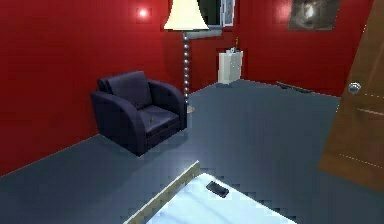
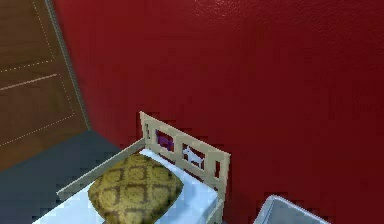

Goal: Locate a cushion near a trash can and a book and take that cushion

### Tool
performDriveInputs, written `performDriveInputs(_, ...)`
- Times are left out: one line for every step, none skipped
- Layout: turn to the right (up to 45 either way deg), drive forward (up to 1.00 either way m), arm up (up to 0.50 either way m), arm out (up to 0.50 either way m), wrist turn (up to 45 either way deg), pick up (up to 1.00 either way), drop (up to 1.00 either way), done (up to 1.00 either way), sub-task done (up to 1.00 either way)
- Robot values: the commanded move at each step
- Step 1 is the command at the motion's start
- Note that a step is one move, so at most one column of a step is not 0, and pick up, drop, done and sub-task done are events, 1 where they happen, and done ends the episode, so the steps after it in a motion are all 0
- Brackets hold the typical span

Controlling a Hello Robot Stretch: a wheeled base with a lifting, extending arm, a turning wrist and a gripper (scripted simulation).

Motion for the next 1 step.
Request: performDriveInputs(-15.0,0.00,0.00,0.00,0.0,0.00,0.00,0.00,0.00)
